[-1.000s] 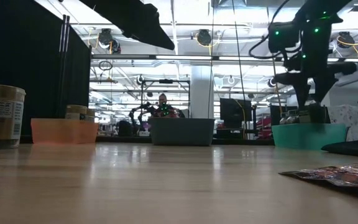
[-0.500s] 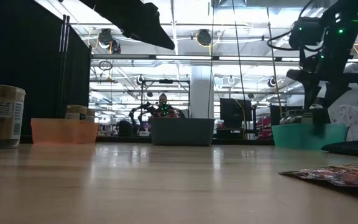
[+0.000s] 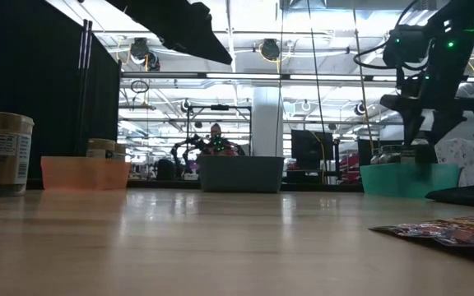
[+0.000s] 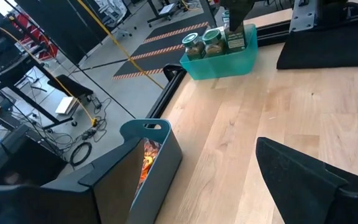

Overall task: Sort spices by type
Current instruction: Put the green seasoning bottle into the light blue bin

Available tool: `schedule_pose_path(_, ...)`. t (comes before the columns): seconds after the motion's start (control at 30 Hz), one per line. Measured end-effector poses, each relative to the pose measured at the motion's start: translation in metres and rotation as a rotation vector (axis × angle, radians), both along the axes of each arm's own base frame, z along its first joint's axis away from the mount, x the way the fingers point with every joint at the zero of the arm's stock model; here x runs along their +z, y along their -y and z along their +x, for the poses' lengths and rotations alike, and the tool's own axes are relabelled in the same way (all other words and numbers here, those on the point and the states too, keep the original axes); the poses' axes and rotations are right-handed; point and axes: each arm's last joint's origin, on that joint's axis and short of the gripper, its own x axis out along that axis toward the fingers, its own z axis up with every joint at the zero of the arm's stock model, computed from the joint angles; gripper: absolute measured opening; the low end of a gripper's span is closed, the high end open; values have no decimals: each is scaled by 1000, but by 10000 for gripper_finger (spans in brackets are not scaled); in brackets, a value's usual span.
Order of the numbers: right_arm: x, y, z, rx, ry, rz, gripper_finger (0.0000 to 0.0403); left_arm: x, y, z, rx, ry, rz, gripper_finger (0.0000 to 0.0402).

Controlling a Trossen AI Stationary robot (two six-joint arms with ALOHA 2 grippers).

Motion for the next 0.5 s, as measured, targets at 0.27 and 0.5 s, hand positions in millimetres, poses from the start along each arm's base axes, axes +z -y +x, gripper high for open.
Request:
schedule_pose_path(0.27,1,1,2,7,12,-19,217,0,0,0,-1,-3,3,315)
schedule_pose_path(0.5,5,2,0,7,-9,-45,195,0,0,0,-1,-4,3,315)
